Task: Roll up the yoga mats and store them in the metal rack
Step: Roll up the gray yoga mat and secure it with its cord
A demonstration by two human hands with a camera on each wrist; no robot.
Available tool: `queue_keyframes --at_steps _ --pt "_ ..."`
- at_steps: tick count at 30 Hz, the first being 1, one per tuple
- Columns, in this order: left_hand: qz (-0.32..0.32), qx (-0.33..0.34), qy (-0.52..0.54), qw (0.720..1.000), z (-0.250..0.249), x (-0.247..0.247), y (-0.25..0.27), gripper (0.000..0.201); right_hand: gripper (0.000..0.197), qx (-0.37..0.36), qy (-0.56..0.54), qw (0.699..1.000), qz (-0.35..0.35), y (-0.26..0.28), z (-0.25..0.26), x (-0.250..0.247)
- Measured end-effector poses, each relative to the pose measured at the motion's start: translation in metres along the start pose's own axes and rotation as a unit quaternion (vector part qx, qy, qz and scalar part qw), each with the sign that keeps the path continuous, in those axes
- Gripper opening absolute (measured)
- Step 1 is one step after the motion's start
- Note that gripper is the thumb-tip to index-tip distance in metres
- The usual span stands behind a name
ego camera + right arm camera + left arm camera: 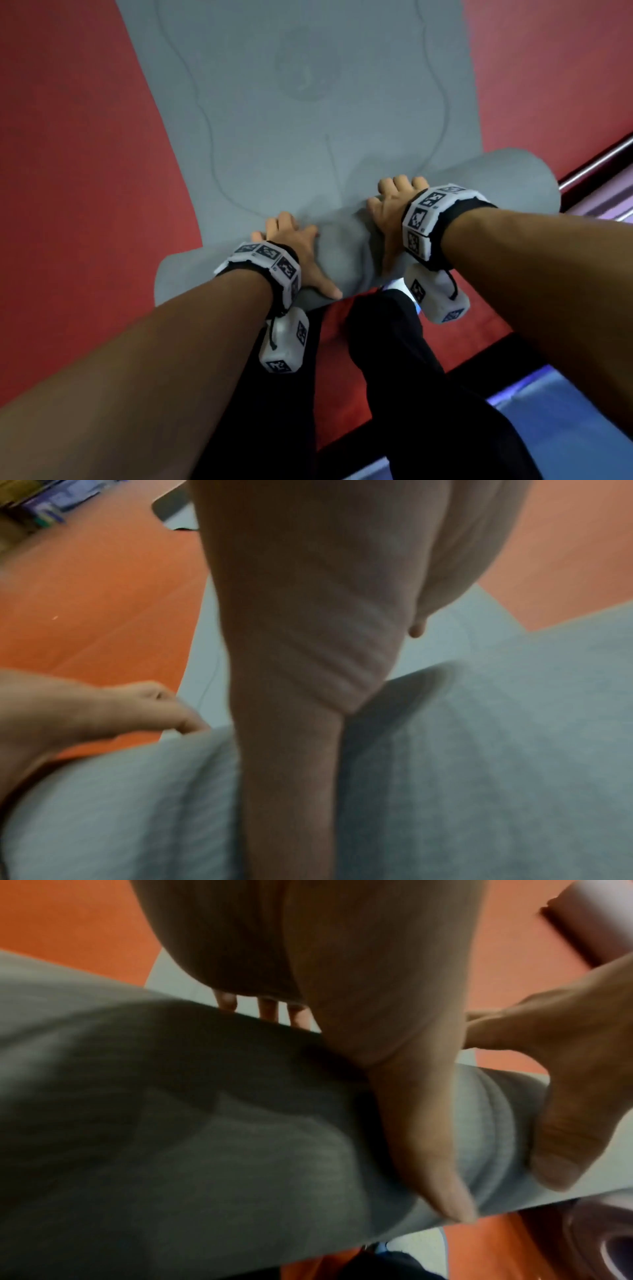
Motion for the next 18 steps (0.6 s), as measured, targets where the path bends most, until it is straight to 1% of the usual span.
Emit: queue_keyframes --at_steps 1,2,3,4,5,6,7,9,11,12,13,14,15,16,17,18 --pt "0.01 0.006 0.013 1.0 -0.005 0.005 0.006 0.111 0.083 -0.011 -0.017 1.0 0.02 0.008 0.002 0.01" --pt "0.032 0.009 0.048 0.998 -0.009 0.012 0.013 0.112 0.101 -0.023 -0.035 0.998 0.055 0.02 0.004 0.021" --pt "0.055 0.009 0.082 0.995 -0.011 0.018 0.019 0.116 0.116 -0.032 -0.039 0.996 0.073 0.03 0.005 0.027" --pt "0.066 0.005 0.09 0.994 -0.013 0.021 0.025 0.122 0.127 -0.039 -0.019 0.997 0.071 0.039 0.005 0.03" --pt "0.066 0.0 0.069 0.995 -0.014 0.02 0.03 0.129 0.133 -0.042 0.013 0.997 0.068 0.045 0.007 0.031" --pt "0.069 -0.004 0.035 0.997 -0.017 0.02 0.034 0.134 0.132 -0.042 0.024 0.996 0.073 0.05 0.009 0.03" --pt "0.081 -0.004 0.011 0.997 -0.021 0.022 0.041 0.133 0.127 -0.04 0.006 0.996 0.081 0.055 0.013 0.03" --pt "0.122 -0.008 0.009 0.992 -0.029 0.026 0.055 0.119 0.122 -0.047 -0.018 0.994 0.099 0.065 0.019 0.027" --pt "0.15 -0.018 0.036 0.988 -0.035 0.028 0.065 0.106 0.118 -0.056 -0.048 0.988 0.133 0.072 0.021 0.03" --pt "0.153 -0.021 0.051 0.987 -0.037 0.028 0.067 0.106 0.115 -0.063 -0.071 0.984 0.153 0.078 0.02 0.034" --pt "0.158 -0.016 0.064 0.985 -0.04 0.029 0.068 0.112 0.117 -0.072 -0.08 0.979 0.174 0.085 0.019 0.039" --pt "0.173 -0.004 0.074 0.982 -0.045 0.031 0.071 0.118 0.117 -0.083 -0.087 0.974 0.19 0.091 0.015 0.046" --pt "0.188 0.013 0.077 0.979 -0.053 0.032 0.076 0.118 0.112 -0.091 -0.087 0.97 0.206 0.099 0.013 0.05" --pt "0.2 0.029 0.069 0.977 -0.061 0.033 0.081 0.108 0.103 -0.097 -0.09 0.966 0.221 0.11 0.013 0.054" --pt "0.208 0.048 0.058 0.975 -0.069 0.033 0.087 0.094 0.097 -0.094 -0.084 0.966 0.225 0.118 0.012 0.059" --pt "0.219 0.064 0.042 0.973 -0.077 0.035 0.096 0.084 0.097 -0.093 -0.098 0.966 0.22 0.126 0.01 0.061"
Point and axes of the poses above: each hand's wrist, its own y-axis away from the middle knuckle, its own x-axis out of the palm, z = x × y, the point moved 9 cm from there along -y, towards the middle knuckle, and after that the axes turned 1 degree about -x, right-handed, at the moved point
